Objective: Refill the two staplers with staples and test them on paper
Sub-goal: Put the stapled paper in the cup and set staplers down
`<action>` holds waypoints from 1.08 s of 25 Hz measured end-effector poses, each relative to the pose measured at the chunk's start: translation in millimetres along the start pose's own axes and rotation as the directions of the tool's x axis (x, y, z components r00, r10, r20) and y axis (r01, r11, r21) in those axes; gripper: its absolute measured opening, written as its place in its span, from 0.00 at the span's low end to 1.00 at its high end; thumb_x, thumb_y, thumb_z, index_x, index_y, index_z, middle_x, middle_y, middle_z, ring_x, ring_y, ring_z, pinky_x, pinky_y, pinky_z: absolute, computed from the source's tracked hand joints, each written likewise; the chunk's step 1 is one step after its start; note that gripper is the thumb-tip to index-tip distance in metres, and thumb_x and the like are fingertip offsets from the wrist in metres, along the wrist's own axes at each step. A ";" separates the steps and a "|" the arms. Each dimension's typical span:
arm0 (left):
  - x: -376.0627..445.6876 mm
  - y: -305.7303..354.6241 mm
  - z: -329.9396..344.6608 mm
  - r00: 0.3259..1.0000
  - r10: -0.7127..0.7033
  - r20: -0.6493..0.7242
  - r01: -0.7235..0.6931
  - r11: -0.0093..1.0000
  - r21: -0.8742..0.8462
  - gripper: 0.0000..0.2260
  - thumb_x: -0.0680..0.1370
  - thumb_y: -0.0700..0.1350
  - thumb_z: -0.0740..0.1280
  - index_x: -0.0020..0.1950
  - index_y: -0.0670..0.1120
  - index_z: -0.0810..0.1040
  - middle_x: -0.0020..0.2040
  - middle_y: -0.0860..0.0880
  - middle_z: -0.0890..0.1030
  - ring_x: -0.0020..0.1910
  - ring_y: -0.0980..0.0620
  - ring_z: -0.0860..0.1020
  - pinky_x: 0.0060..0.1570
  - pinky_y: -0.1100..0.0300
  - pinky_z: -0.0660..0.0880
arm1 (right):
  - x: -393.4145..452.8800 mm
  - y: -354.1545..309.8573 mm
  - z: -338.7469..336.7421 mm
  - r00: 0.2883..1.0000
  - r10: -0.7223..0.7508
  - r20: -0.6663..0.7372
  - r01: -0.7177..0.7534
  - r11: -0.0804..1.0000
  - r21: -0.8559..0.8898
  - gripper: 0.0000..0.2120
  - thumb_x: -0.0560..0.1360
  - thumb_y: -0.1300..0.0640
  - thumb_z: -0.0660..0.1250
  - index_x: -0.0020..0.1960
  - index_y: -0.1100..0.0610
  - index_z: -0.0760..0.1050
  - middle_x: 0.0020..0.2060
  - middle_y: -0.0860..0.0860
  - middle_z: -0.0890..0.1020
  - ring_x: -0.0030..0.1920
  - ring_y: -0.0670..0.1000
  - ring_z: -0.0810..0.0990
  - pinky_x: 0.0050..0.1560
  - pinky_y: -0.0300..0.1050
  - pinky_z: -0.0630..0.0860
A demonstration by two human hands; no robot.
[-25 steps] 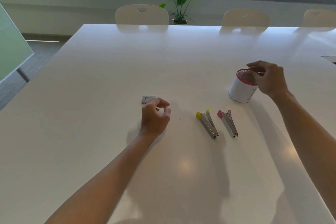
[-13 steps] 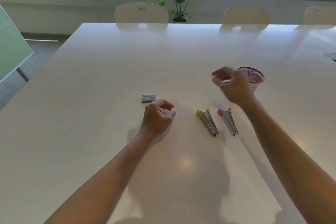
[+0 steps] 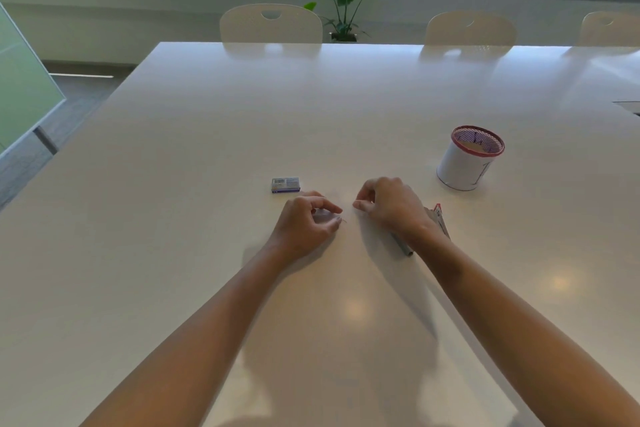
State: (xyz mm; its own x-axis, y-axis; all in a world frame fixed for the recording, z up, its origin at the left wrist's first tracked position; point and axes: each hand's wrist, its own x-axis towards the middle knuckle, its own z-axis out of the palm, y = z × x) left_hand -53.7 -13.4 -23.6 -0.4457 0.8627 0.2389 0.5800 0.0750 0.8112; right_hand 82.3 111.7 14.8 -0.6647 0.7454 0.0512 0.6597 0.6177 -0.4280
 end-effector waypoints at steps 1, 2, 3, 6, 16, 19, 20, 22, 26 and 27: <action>-0.1 0.4 -0.2 1.000 0.002 -0.001 -0.002 1.000 -0.004 0.05 0.73 0.42 0.76 0.48 0.45 0.87 0.48 0.50 0.82 0.47 0.55 0.80 0.50 0.68 0.76 | -0.4 -1.5 0.5 1.000 0.001 -0.004 -0.001 1.000 -0.007 0.09 0.76 0.50 0.71 0.52 0.52 0.84 0.49 0.52 0.86 0.49 0.53 0.83 0.55 0.52 0.80; -0.1 0.6 -0.4 1.000 0.004 -0.003 -0.004 1.000 -0.007 0.05 0.74 0.41 0.76 0.48 0.45 0.87 0.47 0.50 0.82 0.47 0.55 0.80 0.51 0.66 0.77 | -1.0 -2.7 1.2 1.000 0.000 -0.010 -0.001 1.000 -0.014 0.09 0.76 0.50 0.71 0.52 0.53 0.84 0.48 0.51 0.86 0.48 0.53 0.83 0.55 0.52 0.80; 0.1 0.8 -0.5 1.000 0.007 -0.004 -0.007 1.000 -0.009 0.04 0.74 0.41 0.76 0.48 0.44 0.87 0.47 0.50 0.82 0.47 0.55 0.81 0.52 0.65 0.77 | -1.8 -3.9 2.1 1.000 0.002 -0.017 -0.003 1.000 -0.019 0.08 0.76 0.50 0.71 0.51 0.53 0.84 0.48 0.51 0.86 0.48 0.53 0.83 0.55 0.52 0.80; 0.1 1.5 -0.3 1.000 0.008 -0.006 -0.008 1.000 -0.009 0.04 0.74 0.41 0.76 0.47 0.44 0.87 0.47 0.50 0.82 0.48 0.55 0.81 0.52 0.65 0.77 | -2.8 -8.7 5.5 1.000 0.001 -0.023 -0.002 0.998 -0.061 0.08 0.77 0.52 0.69 0.52 0.53 0.84 0.50 0.52 0.86 0.51 0.55 0.83 0.58 0.52 0.77; -0.1 1.4 -0.4 1.000 0.021 -0.011 -0.022 1.000 -0.017 0.04 0.73 0.40 0.76 0.48 0.43 0.87 0.46 0.50 0.83 0.48 0.55 0.81 0.52 0.62 0.79 | -4.2 -21.9 22.8 0.995 -0.091 0.028 0.094 0.902 -0.422 0.13 0.81 0.63 0.57 0.63 0.62 0.72 0.60 0.59 0.77 0.62 0.59 0.73 0.61 0.52 0.71; 0.1 0.3 -0.6 1.000 0.014 0.001 -0.013 1.000 -0.011 0.04 0.74 0.41 0.76 0.48 0.44 0.88 0.47 0.51 0.83 0.49 0.55 0.81 0.51 0.66 0.77 | -6.0 -15.2 17.4 0.997 -0.076 0.022 0.079 0.972 -0.222 0.10 0.79 0.65 0.59 0.59 0.60 0.72 0.56 0.57 0.79 0.58 0.58 0.76 0.59 0.53 0.73; 0.5 -0.2 -0.9 1.000 0.007 0.002 -0.007 1.000 -0.011 0.04 0.74 0.41 0.75 0.48 0.44 0.88 0.47 0.51 0.83 0.49 0.55 0.81 0.50 0.68 0.76 | -6.5 -11.3 14.0 0.999 -0.045 0.012 0.046 0.993 -0.104 0.09 0.79 0.66 0.60 0.57 0.59 0.73 0.52 0.55 0.80 0.54 0.57 0.77 0.55 0.51 0.74; 2.9 -1.1 -1.8 1.000 -0.020 0.012 0.020 1.000 -0.024 0.04 0.74 0.41 0.75 0.48 0.44 0.88 0.48 0.50 0.83 0.49 0.54 0.81 0.49 0.69 0.75 | -7.0 -2.0 6.7 1.000 0.021 -0.024 -0.018 0.994 0.110 0.06 0.78 0.65 0.63 0.51 0.55 0.74 0.42 0.47 0.79 0.45 0.51 0.78 0.46 0.43 0.73; 8.0 -2.9 -6.1 0.992 -0.092 0.089 0.095 0.995 -0.033 0.05 0.75 0.43 0.74 0.50 0.47 0.87 0.51 0.50 0.83 0.51 0.50 0.80 0.54 0.59 0.76 | -12.9 11.3 -1.1 0.991 0.098 -0.094 -0.055 0.924 0.380 0.07 0.76 0.59 0.70 0.52 0.51 0.74 0.39 0.44 0.81 0.41 0.41 0.79 0.38 0.31 0.69; 9.5 -3.8 -8.2 0.989 -0.088 0.117 0.091 0.996 -0.014 0.05 0.75 0.44 0.74 0.50 0.48 0.87 0.52 0.50 0.82 0.51 0.50 0.79 0.54 0.60 0.75 | -14.3 12.8 -0.9 0.989 0.114 -0.093 -0.064 0.902 0.426 0.08 0.76 0.58 0.71 0.53 0.51 0.74 0.40 0.45 0.82 0.42 0.41 0.80 0.38 0.31 0.70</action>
State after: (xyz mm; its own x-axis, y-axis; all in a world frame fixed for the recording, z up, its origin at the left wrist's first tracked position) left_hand -65.8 -9.6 -20.0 -0.4123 0.9053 0.1021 0.5277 0.1460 0.8368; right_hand 100.5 109.2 9.3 -0.5497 0.8309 0.0858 0.4883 0.4030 -0.7741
